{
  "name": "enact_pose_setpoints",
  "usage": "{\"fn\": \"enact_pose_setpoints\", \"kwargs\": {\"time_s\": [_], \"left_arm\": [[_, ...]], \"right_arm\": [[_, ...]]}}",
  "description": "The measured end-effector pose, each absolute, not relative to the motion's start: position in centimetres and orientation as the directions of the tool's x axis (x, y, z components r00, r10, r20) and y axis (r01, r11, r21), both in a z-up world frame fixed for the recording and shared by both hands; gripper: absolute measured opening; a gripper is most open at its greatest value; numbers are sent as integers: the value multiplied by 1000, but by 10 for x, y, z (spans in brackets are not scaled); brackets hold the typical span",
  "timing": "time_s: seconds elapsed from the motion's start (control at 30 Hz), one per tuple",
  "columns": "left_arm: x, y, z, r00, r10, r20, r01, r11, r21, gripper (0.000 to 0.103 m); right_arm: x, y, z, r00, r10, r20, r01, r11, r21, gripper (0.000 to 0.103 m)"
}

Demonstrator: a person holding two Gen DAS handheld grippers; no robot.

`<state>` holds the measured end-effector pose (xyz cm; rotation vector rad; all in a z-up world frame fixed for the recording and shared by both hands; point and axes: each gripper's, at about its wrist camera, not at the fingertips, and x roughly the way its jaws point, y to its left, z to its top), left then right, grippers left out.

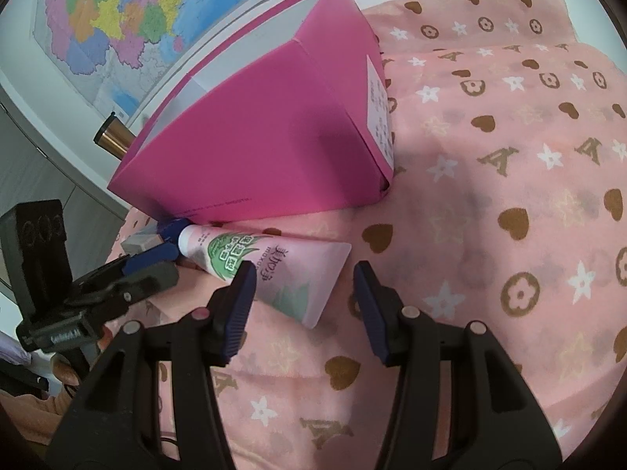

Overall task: Organize rigid objects
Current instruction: 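Move the right gripper back to the pink-and-white lotion tube, then grasp the pink-and-white lotion tube across its middle with the right gripper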

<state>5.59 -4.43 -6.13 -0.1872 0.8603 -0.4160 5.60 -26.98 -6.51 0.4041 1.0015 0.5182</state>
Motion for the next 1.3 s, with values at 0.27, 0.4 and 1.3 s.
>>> {"fn": "enact_pose_setpoints", "kwargs": {"time_s": [0.27,0.4,1.3], "left_arm": [[64,-50,-63,575,-430,-696,279,903,-327,63],[66,-51,-60,574,-435,-694,289,901,-325,63],[50,-54,-51,574,-464,-675,334,885,-325,66]], "right_arm": [[55,-269,-65,437,583,-685,-225,808,544,54],[54,-269,-64,438,584,-684,-226,808,545,54],[41,-260,-48,481,551,-682,-258,832,491,55]]}}
